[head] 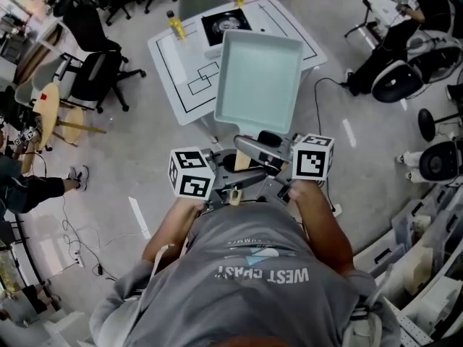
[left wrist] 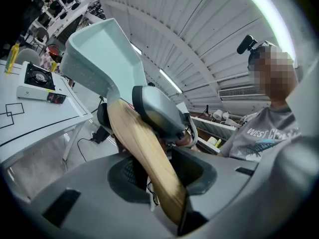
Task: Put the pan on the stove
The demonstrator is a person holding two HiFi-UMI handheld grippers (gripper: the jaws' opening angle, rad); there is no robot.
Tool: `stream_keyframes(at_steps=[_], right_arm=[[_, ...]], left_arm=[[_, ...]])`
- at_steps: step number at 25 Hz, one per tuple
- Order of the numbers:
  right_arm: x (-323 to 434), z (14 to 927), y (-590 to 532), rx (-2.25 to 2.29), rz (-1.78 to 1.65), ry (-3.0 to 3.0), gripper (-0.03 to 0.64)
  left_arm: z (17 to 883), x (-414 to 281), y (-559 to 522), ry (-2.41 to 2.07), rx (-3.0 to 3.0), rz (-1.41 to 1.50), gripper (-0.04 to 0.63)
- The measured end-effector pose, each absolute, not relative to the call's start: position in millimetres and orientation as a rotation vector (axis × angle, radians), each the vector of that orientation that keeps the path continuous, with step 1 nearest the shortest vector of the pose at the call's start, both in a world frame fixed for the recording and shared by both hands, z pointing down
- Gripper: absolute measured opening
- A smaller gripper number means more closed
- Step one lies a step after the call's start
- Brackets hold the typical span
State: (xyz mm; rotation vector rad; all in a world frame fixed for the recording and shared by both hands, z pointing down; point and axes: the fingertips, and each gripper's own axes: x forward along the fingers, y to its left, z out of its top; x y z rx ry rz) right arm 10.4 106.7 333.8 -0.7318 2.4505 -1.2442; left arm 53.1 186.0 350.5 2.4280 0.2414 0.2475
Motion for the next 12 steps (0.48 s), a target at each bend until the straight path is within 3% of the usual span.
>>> stream_keyframes(at_steps=[12], right_arm=[[7.6,341.7,12.8,-0.819,-1.261,2.396,0.195]], left_arm=[[356.5,45.6,95.0,0.323,2.397,0.267,0.123]])
